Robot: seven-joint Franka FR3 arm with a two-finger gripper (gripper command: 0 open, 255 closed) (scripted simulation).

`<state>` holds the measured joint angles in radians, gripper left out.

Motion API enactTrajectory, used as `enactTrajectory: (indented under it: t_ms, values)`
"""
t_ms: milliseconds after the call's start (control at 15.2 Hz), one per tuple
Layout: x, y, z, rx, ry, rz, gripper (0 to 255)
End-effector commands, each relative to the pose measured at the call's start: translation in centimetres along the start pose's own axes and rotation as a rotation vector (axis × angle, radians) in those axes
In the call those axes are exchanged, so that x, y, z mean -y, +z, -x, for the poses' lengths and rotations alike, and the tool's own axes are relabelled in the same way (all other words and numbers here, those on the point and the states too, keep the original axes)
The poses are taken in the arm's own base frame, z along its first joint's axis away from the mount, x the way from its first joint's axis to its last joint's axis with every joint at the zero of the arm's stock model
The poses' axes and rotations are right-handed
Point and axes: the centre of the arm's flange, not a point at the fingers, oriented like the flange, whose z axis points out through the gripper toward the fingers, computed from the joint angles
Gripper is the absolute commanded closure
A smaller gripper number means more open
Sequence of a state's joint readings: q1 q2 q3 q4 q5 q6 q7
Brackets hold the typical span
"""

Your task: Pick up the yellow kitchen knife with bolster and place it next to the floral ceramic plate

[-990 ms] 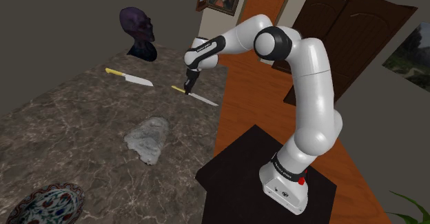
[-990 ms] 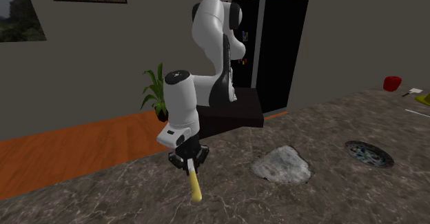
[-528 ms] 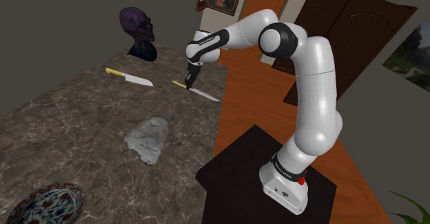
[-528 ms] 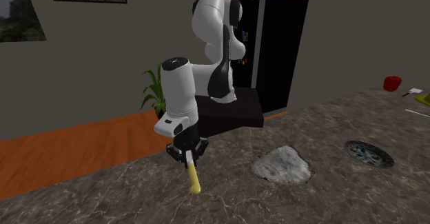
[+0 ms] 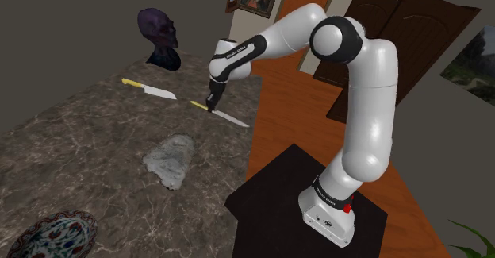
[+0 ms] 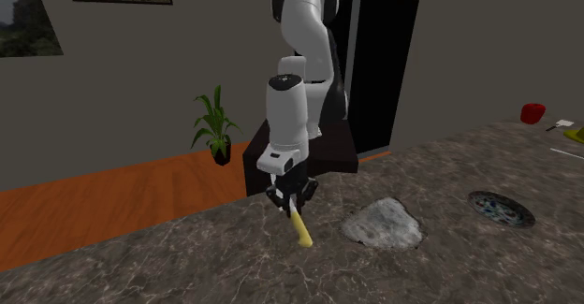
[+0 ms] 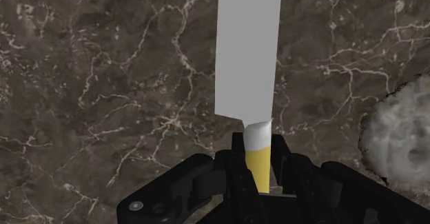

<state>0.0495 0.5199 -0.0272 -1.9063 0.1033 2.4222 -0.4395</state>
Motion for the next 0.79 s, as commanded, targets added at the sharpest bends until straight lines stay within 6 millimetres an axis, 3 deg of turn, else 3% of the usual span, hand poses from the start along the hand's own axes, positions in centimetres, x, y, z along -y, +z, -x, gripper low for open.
enactTrajectory:
  t_ms: [0, 726]
  values:
    - [2.4, -0.1, 0.6, 0.000, 0.002, 0.000, 255]
    - [16.7, 0.6, 2.8, 0.000, 0.002, 0.000, 255]
